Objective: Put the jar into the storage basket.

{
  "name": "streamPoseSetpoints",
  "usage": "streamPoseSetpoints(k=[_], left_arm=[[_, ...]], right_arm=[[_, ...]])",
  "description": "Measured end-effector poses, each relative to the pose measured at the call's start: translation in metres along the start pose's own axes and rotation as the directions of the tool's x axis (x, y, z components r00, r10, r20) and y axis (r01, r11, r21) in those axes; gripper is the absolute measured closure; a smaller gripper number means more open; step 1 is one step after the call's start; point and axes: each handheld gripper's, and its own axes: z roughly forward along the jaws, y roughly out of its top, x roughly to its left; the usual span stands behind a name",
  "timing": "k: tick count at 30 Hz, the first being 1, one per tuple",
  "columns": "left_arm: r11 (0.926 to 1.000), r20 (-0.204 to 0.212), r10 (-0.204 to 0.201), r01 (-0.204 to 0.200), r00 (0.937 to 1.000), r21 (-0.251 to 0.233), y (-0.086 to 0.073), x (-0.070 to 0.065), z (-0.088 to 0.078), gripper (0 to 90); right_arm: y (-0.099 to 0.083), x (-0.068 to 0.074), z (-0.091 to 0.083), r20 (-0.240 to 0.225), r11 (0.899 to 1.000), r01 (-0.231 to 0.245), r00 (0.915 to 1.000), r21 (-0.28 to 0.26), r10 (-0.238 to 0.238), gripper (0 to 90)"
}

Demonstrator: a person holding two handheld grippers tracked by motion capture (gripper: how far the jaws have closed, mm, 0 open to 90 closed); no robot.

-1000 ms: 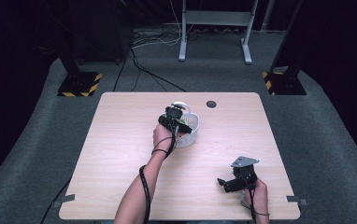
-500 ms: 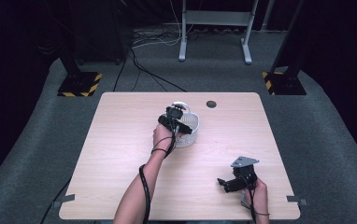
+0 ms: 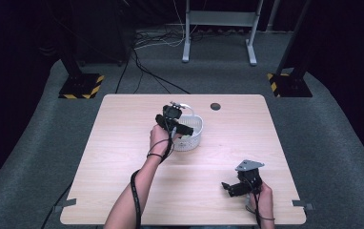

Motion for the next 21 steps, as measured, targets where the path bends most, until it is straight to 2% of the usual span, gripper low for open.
streamPoseSetpoints(k=[4,7,10,16,19,21], left_arm=[[0.9987,0.005,0.022,-0.022,0.9997,-0.045,-0.014,0.001,-0.018,0.3],[0.996,-0.008,0.041,-0.042,0.9991,-0.079,-0.032,0.003,-0.032,0.3],[0.9926,-0.017,0.04,-0.042,0.999,-0.114,-0.05,0.007,-0.043,0.3],[0.9833,-0.036,0.038,-0.044,0.9986,-0.177,-0.097,0.019,-0.062,0.2],[0.9846,-0.048,0.029,-0.036,0.9984,-0.171,-0.123,0.026,-0.066,0.2],[0.9851,-0.054,0.005,-0.014,0.9985,-0.171,-0.141,0.033,-0.069,0.2]], right_arm=[[0.0,0.0,0.0,0.0,1.0,0.0,1.0,0.0,0.0,0.0],[0.0,0.0,0.0,0.0,1.0,0.0,1.0,0.0,0.0,0.0],[0.0,0.0,0.0,0.0,1.0,0.0,1.0,0.0,0.0,0.0],[0.0,0.0,0.0,0.0,1.0,0.0,1.0,0.0,0.0,0.0],[0.0,0.0,0.0,0.0,1.0,0.0,1.0,0.0,0.0,0.0],[0.0,0.0,0.0,0.001,1.0,0.0,1.0,0.0,0.0,0.0]])
